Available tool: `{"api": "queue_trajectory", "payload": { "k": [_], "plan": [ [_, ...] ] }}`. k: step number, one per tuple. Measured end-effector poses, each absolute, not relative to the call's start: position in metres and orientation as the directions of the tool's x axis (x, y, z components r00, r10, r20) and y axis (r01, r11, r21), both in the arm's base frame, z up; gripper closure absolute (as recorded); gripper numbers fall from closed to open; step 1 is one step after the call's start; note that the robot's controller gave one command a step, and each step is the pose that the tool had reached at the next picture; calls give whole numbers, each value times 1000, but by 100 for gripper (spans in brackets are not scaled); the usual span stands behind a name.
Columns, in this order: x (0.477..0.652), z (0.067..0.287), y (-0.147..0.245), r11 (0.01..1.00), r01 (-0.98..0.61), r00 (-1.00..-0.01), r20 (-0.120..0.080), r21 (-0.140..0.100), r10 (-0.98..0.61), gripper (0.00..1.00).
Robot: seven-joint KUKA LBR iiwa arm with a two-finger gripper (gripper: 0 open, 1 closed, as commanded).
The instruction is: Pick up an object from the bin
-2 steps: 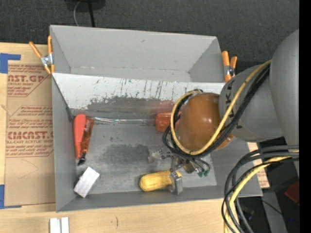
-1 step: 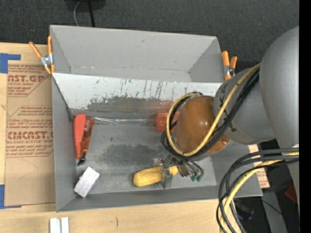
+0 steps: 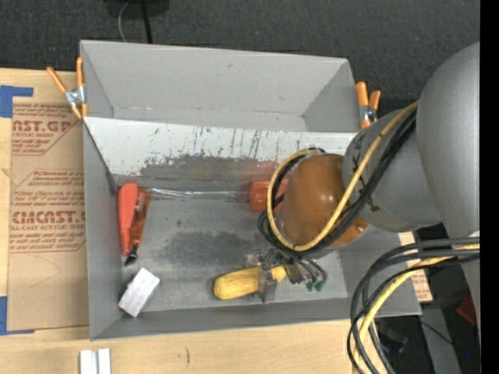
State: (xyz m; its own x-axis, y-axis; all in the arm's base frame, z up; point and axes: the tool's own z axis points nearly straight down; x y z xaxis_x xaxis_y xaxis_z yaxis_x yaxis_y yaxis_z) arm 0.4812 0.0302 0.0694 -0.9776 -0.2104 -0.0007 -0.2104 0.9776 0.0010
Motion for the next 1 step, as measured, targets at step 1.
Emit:
{"api": "queue_trajectory", "payload": {
  "k": [1],
  "plan": [
    [481, 70, 30, 978, -210, -978, -1, 1, -210, 100]
  ]
}}
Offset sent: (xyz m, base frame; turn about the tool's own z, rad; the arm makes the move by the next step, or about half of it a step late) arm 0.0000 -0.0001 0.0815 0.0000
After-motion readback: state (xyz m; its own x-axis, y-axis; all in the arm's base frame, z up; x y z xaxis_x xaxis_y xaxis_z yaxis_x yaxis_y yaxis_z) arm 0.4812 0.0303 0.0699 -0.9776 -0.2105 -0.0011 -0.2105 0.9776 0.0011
